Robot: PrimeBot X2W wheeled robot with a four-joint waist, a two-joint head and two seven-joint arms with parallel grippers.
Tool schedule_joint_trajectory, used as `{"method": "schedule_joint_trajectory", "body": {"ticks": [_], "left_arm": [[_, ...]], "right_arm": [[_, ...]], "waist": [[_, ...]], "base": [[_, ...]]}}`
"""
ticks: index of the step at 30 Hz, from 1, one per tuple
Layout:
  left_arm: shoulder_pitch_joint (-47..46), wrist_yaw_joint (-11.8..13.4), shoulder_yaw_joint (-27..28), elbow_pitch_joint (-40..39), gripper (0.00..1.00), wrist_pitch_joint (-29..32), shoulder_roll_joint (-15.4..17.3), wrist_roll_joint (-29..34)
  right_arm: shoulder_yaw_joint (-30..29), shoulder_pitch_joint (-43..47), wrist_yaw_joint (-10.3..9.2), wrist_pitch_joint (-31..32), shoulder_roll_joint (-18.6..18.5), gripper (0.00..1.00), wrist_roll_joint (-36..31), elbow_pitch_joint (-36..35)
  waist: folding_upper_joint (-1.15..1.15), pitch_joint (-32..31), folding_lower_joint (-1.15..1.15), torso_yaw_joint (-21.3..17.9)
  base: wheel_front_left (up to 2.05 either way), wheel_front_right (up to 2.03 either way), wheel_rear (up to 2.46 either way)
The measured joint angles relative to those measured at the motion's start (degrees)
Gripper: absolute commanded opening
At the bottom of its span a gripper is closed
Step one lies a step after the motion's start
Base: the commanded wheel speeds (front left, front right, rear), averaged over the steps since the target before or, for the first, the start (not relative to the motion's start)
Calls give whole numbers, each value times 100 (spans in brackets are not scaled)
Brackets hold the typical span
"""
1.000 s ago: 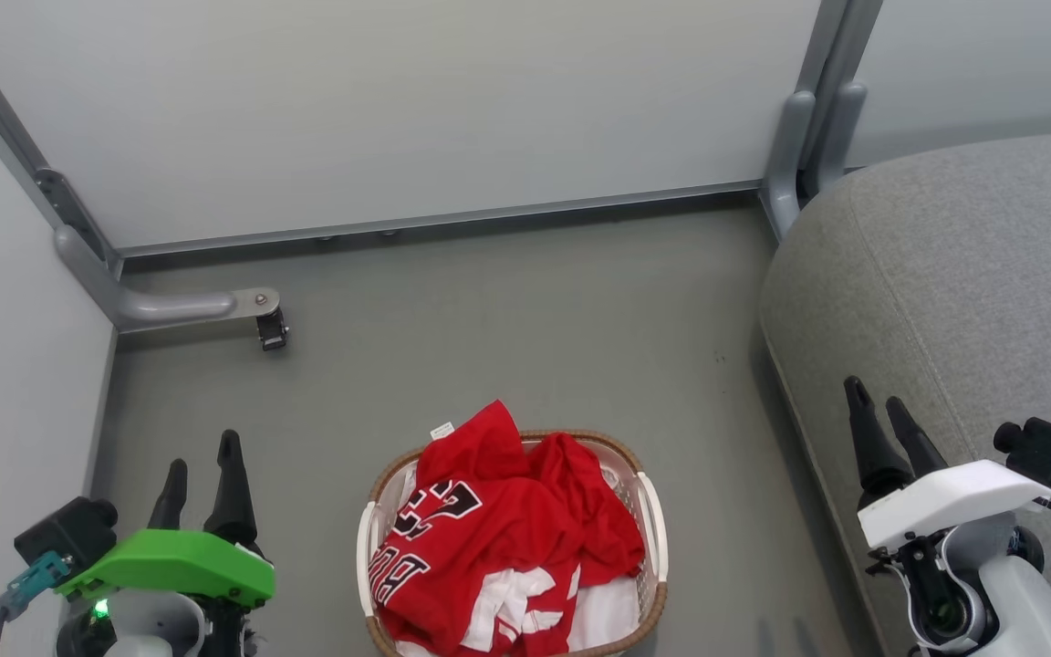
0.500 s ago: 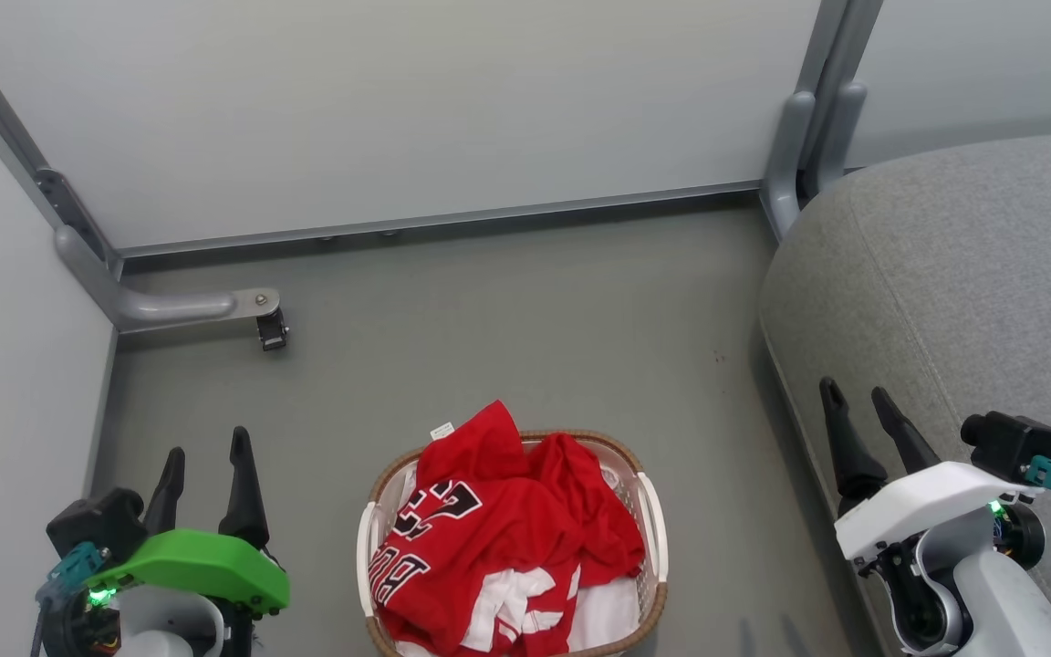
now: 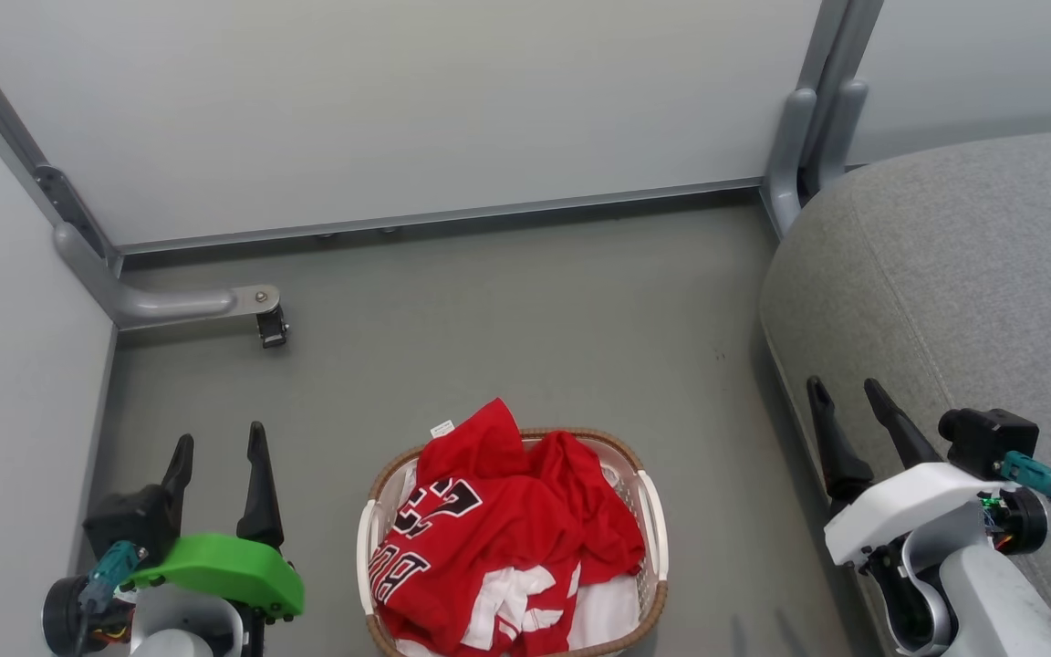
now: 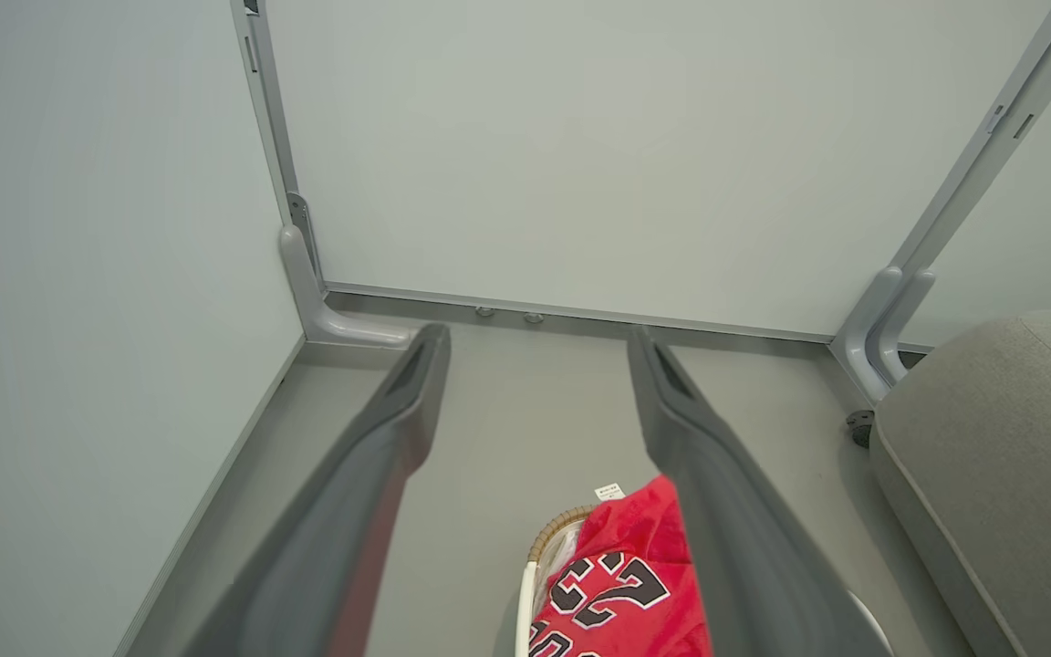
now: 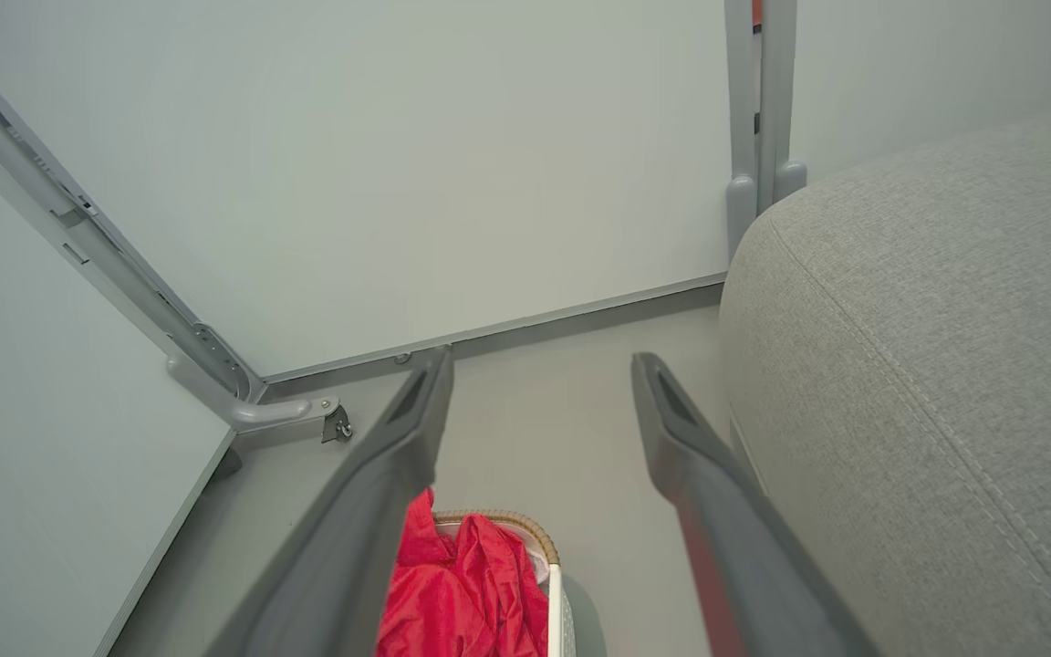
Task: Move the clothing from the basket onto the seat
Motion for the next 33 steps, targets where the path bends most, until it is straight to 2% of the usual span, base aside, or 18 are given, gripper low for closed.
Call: {"method": "schedule_joint_trajectory", "body": {"ticks": [11,21,29,33], "left_arm": [[73,18,-51,14,100,-131,2,492],[110,-111,55,160,100,-272,-98,911],[-40,-390,-16,397,100,-358,-209,1357],[-494,-603,-205,792,100,-422,-330,1626]], "right_arm": [[-77,-7,0,-146,34,100,-544,102],[-85,-66,0,-253,45,100,-1016,156],[-76,-346,1,-344,63,100,-1344,-1],[-66,-664,1,-400,92,100,-1491,-188]], "waist": [[0,7,0,-13],[0,88,0,-19],[0,444,0,-66],[0,854,0,-127]], "base": [[0,0,0],[0,0,0],[0,0,0],[0,0,0]]}}
